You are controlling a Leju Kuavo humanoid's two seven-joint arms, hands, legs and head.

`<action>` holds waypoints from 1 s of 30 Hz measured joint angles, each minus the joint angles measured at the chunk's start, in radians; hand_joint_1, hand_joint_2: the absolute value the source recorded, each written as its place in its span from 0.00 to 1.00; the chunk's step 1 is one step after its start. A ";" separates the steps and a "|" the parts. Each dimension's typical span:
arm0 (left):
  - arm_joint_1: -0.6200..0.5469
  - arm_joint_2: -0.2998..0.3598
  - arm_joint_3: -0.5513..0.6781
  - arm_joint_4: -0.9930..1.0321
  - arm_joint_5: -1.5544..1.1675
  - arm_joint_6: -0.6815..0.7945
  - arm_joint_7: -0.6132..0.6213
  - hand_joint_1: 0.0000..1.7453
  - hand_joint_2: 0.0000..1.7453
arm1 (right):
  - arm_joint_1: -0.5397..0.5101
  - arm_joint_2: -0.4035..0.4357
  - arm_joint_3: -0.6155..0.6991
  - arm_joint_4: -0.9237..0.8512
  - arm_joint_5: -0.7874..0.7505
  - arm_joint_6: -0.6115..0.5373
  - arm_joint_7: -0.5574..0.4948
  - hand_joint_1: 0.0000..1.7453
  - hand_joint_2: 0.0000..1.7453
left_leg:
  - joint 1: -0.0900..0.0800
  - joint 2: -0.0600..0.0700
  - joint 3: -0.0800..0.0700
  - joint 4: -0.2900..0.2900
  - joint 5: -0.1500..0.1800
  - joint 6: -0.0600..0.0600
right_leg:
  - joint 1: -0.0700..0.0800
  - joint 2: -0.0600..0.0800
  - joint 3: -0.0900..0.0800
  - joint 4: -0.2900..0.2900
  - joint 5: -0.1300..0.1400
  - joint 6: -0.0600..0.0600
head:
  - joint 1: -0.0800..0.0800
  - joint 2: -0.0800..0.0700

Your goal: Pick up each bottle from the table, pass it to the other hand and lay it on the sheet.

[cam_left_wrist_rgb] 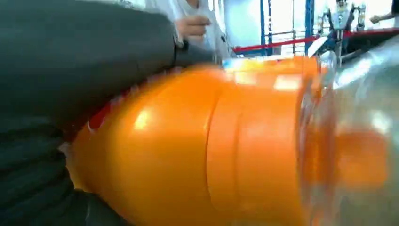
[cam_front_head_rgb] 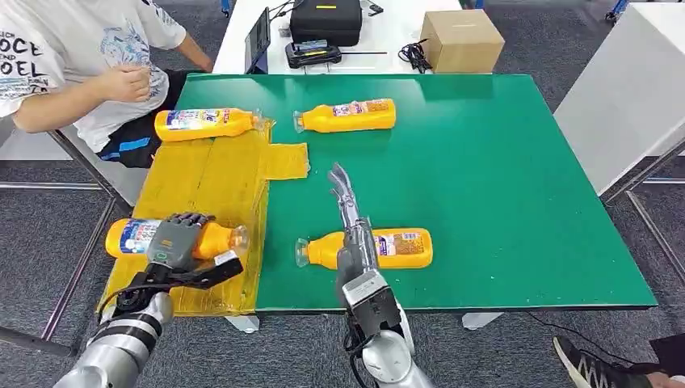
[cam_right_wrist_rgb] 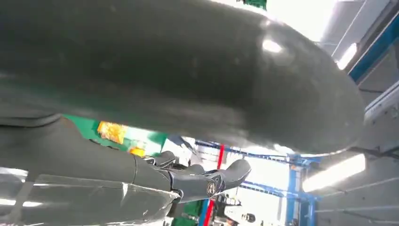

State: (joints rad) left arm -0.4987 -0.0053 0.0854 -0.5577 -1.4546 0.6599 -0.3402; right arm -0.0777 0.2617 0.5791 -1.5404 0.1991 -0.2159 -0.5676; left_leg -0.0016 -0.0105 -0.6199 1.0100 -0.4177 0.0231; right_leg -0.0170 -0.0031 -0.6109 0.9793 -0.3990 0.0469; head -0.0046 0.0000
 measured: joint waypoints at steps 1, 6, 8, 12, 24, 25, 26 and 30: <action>-0.007 0.003 -0.011 0.012 -0.004 -0.002 0.004 1.00 1.00 | 0.000 0.000 0.000 0.000 -0.001 0.001 0.000 0.00 0.00 | 0.000 -0.001 0.000 0.000 0.000 0.000 | 0.000 0.000 0.000 0.000 0.000 0.000 | 0.000 0.000; -0.036 0.018 -0.050 0.056 -0.037 -0.060 0.027 1.00 1.00 | -0.003 0.000 0.000 0.000 -0.003 0.013 0.004 0.00 0.00 | 0.000 -0.002 0.003 0.000 0.000 0.000 | 0.000 -0.001 0.004 0.000 0.000 0.000 | 0.000 0.000; -0.050 0.023 -0.063 0.070 -0.037 -0.093 0.030 1.00 1.00 | -0.005 0.000 0.000 0.000 -0.005 0.019 0.006 0.00 0.00 | 0.000 -0.002 0.006 -0.001 0.000 0.000 | 0.000 0.000 0.007 0.000 -0.001 -0.001 | 0.000 0.000; -0.073 0.026 -0.065 0.085 0.046 -0.200 -0.011 1.00 1.00 | -0.004 0.000 0.000 0.000 -0.003 0.027 0.006 0.00 0.00 | 0.000 -0.001 0.009 -0.001 0.000 -0.001 | 0.000 0.000 0.010 0.000 0.000 -0.001 | 0.000 0.000; -0.102 0.034 -0.052 0.092 0.235 -0.482 -0.084 1.00 1.00 | -0.004 0.000 -0.002 0.005 0.001 0.048 0.014 0.00 0.00 | 0.000 -0.002 0.018 -0.001 -0.001 -0.002 | 0.000 0.000 0.018 0.000 -0.001 -0.001 | 0.000 0.000; -0.106 0.037 -0.048 0.092 0.261 -0.506 -0.091 1.00 1.00 | -0.004 0.000 -0.002 0.007 0.001 0.049 0.014 0.00 0.00 | 0.000 -0.002 0.018 -0.001 -0.001 -0.002 | 0.000 0.000 0.019 0.000 -0.001 -0.001 | 0.000 0.000; -0.111 0.038 -0.042 0.092 0.277 -0.520 -0.095 1.00 1.00 | -0.005 0.000 -0.002 0.008 0.001 0.050 0.014 0.00 0.00 | 0.000 -0.002 0.020 -0.001 -0.001 -0.002 | 0.000 0.000 0.020 0.000 -0.001 -0.002 | 0.000 0.000; -0.115 0.043 -0.037 0.092 0.293 -0.536 -0.100 1.00 1.00 | -0.005 0.000 -0.003 0.013 0.001 0.050 0.014 0.00 0.00 | 0.000 -0.002 0.022 -0.002 -0.001 -0.002 | 0.000 -0.001 0.022 0.000 -0.002 -0.002 | 0.000 0.000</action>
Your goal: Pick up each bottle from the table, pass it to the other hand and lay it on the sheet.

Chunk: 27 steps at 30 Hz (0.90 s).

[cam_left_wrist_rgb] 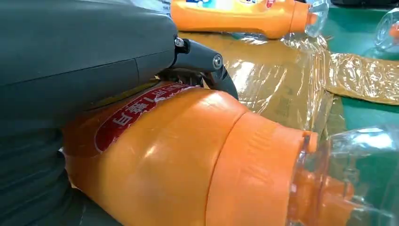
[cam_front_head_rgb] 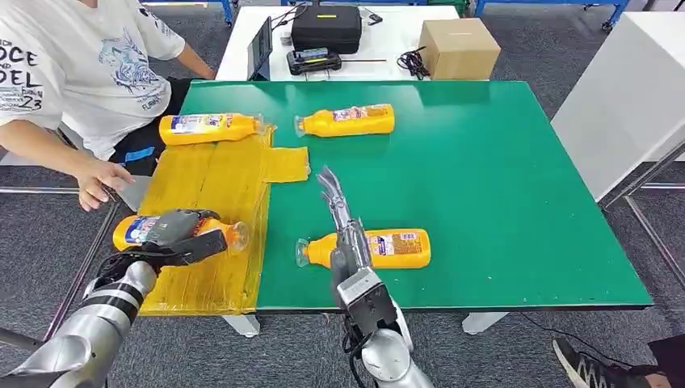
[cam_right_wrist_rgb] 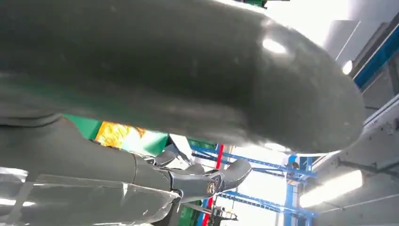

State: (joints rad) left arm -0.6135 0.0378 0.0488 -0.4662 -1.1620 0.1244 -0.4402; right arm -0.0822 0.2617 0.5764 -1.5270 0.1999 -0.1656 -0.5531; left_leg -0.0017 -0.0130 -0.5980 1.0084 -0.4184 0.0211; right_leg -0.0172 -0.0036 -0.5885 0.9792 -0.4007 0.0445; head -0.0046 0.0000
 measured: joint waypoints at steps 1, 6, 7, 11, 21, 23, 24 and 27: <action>-0.001 0.000 0.001 0.000 0.000 -0.001 -0.001 1.00 1.00 | 0.000 0.000 0.000 0.001 0.000 0.000 0.000 0.00 0.00 | 0.000 0.000 0.000 0.000 0.000 0.000 | 0.000 0.000 0.000 0.000 0.000 0.000 | 0.000 0.000; -0.001 0.000 0.004 0.000 0.001 -0.002 -0.001 1.00 1.00 | 0.000 0.000 0.000 0.004 0.000 0.000 0.000 0.00 0.00 | 0.000 0.000 0.001 0.000 0.000 0.000 | 0.000 0.000 0.001 0.000 0.000 0.000 | 0.000 0.000; -0.001 0.000 0.004 0.000 0.001 -0.003 -0.001 1.00 1.00 | 0.000 0.000 0.000 0.004 0.000 0.000 0.000 0.00 0.00 | 0.000 0.000 0.001 0.000 0.000 0.000 | 0.000 0.000 0.001 0.000 0.000 0.000 | 0.000 0.000; -0.001 0.000 0.004 0.000 0.001 -0.004 -0.001 1.00 1.00 | 0.000 0.000 0.000 0.005 0.000 0.000 0.000 0.00 0.00 | 0.000 0.000 0.002 0.000 0.000 0.000 | 0.000 0.000 0.002 0.000 0.000 0.000 | 0.000 0.000; 0.000 0.000 0.004 0.000 0.001 -0.006 -0.001 1.00 1.00 | 0.000 0.000 0.000 0.007 0.000 0.000 0.000 0.00 0.00 | 0.000 0.000 0.002 0.000 0.000 0.000 | 0.000 0.000 0.002 0.000 0.000 0.000 | 0.000 0.000; -0.001 0.000 0.004 0.000 0.001 -0.006 -0.001 1.00 1.00 | 0.000 0.000 0.000 0.008 0.000 0.000 0.000 0.00 0.00 | 0.000 0.000 0.002 0.000 0.000 0.000 | 0.000 0.000 0.002 0.000 0.000 0.000 | 0.000 0.000; 0.000 0.000 0.004 0.000 0.001 -0.006 -0.001 1.00 1.00 | 0.000 0.000 0.000 0.008 0.000 0.000 0.000 0.00 0.00 | 0.000 0.000 0.002 0.000 0.000 0.000 | 0.000 0.000 0.002 0.000 0.000 0.000 | 0.000 0.000; 0.000 0.000 0.004 0.000 0.001 -0.006 -0.001 1.00 1.00 | 0.000 0.000 0.000 0.008 0.000 0.000 0.000 0.00 0.00 | 0.000 0.000 0.002 0.000 0.000 0.000 | 0.000 0.000 0.002 0.000 0.000 0.000 | 0.000 0.000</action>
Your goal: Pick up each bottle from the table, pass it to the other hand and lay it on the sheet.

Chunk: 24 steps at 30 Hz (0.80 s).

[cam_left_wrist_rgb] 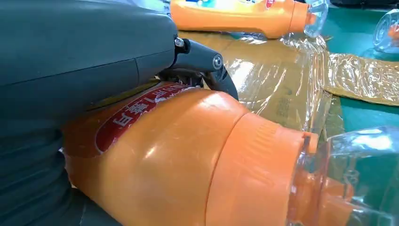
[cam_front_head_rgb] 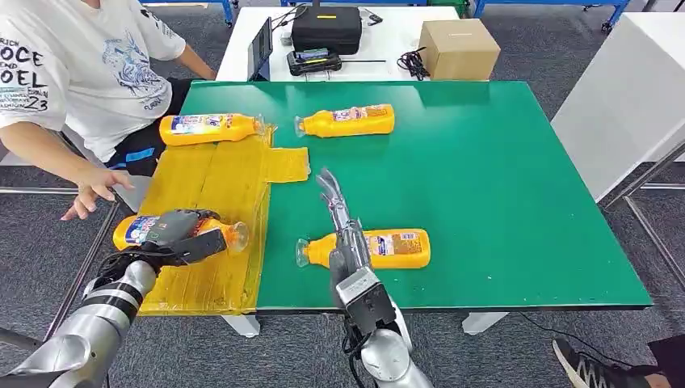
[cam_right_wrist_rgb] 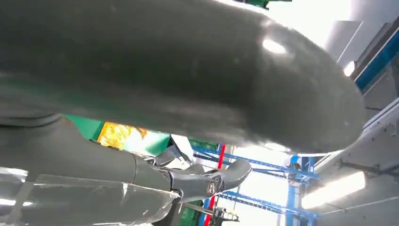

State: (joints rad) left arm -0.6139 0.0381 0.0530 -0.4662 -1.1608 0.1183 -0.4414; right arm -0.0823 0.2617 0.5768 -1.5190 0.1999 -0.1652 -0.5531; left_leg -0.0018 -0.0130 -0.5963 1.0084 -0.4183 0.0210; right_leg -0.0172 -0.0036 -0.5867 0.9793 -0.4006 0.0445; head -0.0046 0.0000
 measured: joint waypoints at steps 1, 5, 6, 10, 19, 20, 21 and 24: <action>0.000 0.000 0.000 0.000 0.000 0.000 0.000 1.00 1.00 | 0.000 0.000 0.000 0.000 0.000 0.000 0.000 0.00 0.00 | 0.000 0.000 0.000 0.000 0.000 0.000 | 0.000 0.000 0.000 0.000 0.000 0.000 | 0.000 0.000; 0.000 0.000 0.000 0.000 0.000 0.000 0.000 1.00 1.00 | 0.000 0.000 0.000 0.001 0.000 0.000 0.000 0.00 0.00 | 0.000 0.000 0.000 0.000 0.000 0.000 | 0.000 0.000 0.000 0.000 0.000 0.000 | 0.000 0.000; 0.000 0.000 0.000 0.000 0.000 0.000 0.000 1.00 1.00 | 0.000 0.000 0.000 0.001 0.000 0.000 0.000 0.00 0.00 | 0.000 0.000 0.000 0.000 0.000 0.000 | 0.000 0.000 0.000 0.000 0.000 0.000 | 0.000 0.000; 0.000 0.000 0.000 0.000 0.000 0.000 0.000 1.00 1.00 | 0.000 0.000 0.000 0.002 0.000 0.000 0.000 0.00 0.00 | 0.000 0.000 0.000 0.000 0.000 0.000 | 0.000 0.000 0.000 0.000 0.000 0.000 | 0.000 0.000; 0.000 0.000 0.000 0.000 0.000 0.000 0.000 1.00 1.00 | 0.000 0.000 0.000 0.002 0.000 0.000 0.000 0.00 0.00 | 0.000 0.000 0.000 0.000 0.000 0.000 | 0.000 0.000 0.000 0.000 0.000 0.000 | 0.000 0.000; 0.000 0.000 0.000 0.000 0.000 0.000 0.000 1.00 1.00 | 0.000 0.000 0.000 0.002 0.000 0.000 0.000 0.00 0.00 | 0.000 0.000 0.000 0.000 0.000 0.000 | 0.000 0.000 0.000 0.000 0.000 0.000 | 0.000 0.000; 0.000 0.000 0.000 0.000 0.000 0.000 0.000 1.00 1.00 | 0.000 0.000 0.000 0.002 0.000 0.000 0.000 0.00 0.00 | 0.000 0.000 0.000 0.000 0.000 0.000 | 0.000 0.000 0.000 0.000 0.000 0.000 | 0.000 0.000; 0.000 0.000 0.000 0.000 0.000 0.000 0.000 1.00 1.00 | 0.000 0.000 0.000 0.002 0.000 0.000 0.000 0.00 0.00 | 0.000 0.000 0.000 0.000 0.000 0.000 | 0.000 0.000 0.000 0.000 0.000 0.000 | 0.000 0.000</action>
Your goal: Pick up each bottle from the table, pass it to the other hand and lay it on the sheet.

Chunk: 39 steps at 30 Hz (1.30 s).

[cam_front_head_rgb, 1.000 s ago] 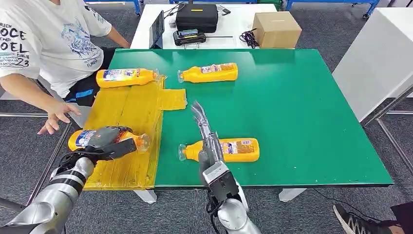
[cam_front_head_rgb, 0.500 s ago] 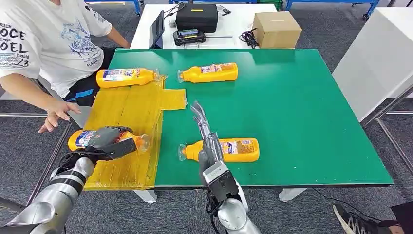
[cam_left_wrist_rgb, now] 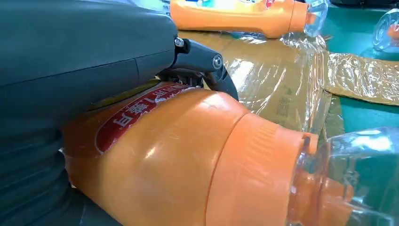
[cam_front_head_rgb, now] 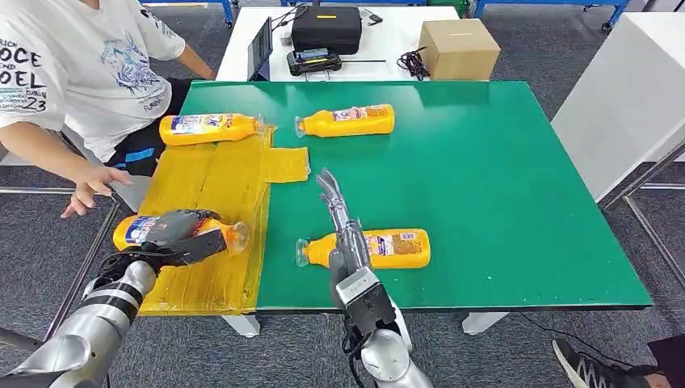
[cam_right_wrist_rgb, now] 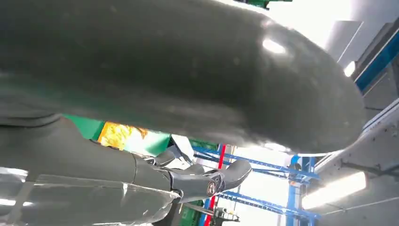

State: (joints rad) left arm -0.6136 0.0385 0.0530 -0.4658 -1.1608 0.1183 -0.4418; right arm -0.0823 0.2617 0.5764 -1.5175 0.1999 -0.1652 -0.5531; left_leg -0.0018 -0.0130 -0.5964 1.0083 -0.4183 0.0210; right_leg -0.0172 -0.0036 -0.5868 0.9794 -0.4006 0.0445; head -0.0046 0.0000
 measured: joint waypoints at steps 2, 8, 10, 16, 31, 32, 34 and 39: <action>0.000 0.000 0.000 0.000 0.000 0.000 0.000 1.00 1.00 | 0.000 0.000 0.000 0.000 0.000 0.000 0.000 0.00 0.00 | 0.000 0.000 0.000 0.000 0.000 0.000 | 0.000 0.000 0.000 0.000 0.000 0.000 | 0.000 0.000; 0.005 0.004 0.003 0.000 0.032 -0.079 -0.003 0.00 0.00 | -0.003 0.001 0.000 0.003 -0.020 0.015 0.014 0.00 0.00 | 0.000 0.000 -0.002 0.000 0.000 0.000 | 0.000 0.000 0.001 0.000 0.000 0.000 | 0.000 0.000; 0.004 0.018 0.006 -0.001 0.077 -0.197 -0.029 0.00 0.00 | -0.015 0.004 -0.002 0.022 -0.045 0.027 0.020 0.00 0.00 | -0.001 0.000 0.003 -0.001 -0.003 -0.002 | -0.001 0.000 0.006 0.000 -0.002 -0.002 | 0.000 0.000; 0.039 0.036 0.013 -0.002 0.148 -0.251 -0.064 0.00 0.00 | -0.032 0.014 -0.006 0.066 -0.056 0.031 0.008 0.00 0.00 | -0.005 0.000 0.031 -0.007 -0.012 -0.003 | -0.004 0.000 0.028 -0.001 -0.013 -0.004 | 0.000 0.000; 0.052 0.036 0.023 -0.003 0.186 -0.251 -0.061 0.00 0.00 | -0.041 0.021 -0.016 0.087 -0.056 0.031 0.005 0.00 0.00 | -0.004 -0.003 0.048 -0.010 -0.019 -0.006 | -0.003 0.000 0.044 0.000 -0.022 -0.006 | 0.000 0.000; 0.051 0.036 0.022 -0.003 0.193 -0.251 -0.061 0.00 0.00 | -0.041 0.022 -0.016 0.087 -0.056 0.031 0.005 0.00 0.00 | -0.004 -0.003 0.048 -0.010 -0.019 -0.006 | -0.003 0.000 0.045 0.000 -0.022 -0.006 | 0.000 0.000; 0.053 0.036 0.020 -0.005 0.209 -0.251 -0.061 0.00 0.00 | -0.041 0.022 -0.018 0.087 -0.056 0.031 0.005 0.00 0.00 | -0.004 -0.003 0.047 -0.010 -0.019 -0.006 | -0.003 -0.001 0.044 0.000 -0.022 -0.006 | 0.000 0.000; 0.061 0.036 0.019 -0.008 0.267 -0.254 -0.069 0.00 0.00 | -0.042 0.022 -0.018 0.088 -0.055 0.031 0.005 0.00 0.00 | -0.004 -0.003 0.048 -0.010 -0.020 -0.007 | -0.003 -0.001 0.044 0.000 -0.023 -0.006 | 0.000 0.000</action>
State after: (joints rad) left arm -0.5530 0.0744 0.0725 -0.4742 -0.8941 -0.1354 -0.5104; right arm -0.1239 0.2838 0.5581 -1.4298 0.1450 -0.1339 -0.5478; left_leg -0.0053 -0.0161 -0.5486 0.9985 -0.4385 0.0136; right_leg -0.0203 -0.0043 -0.5426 0.9791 -0.4239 0.0387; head -0.0046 0.0000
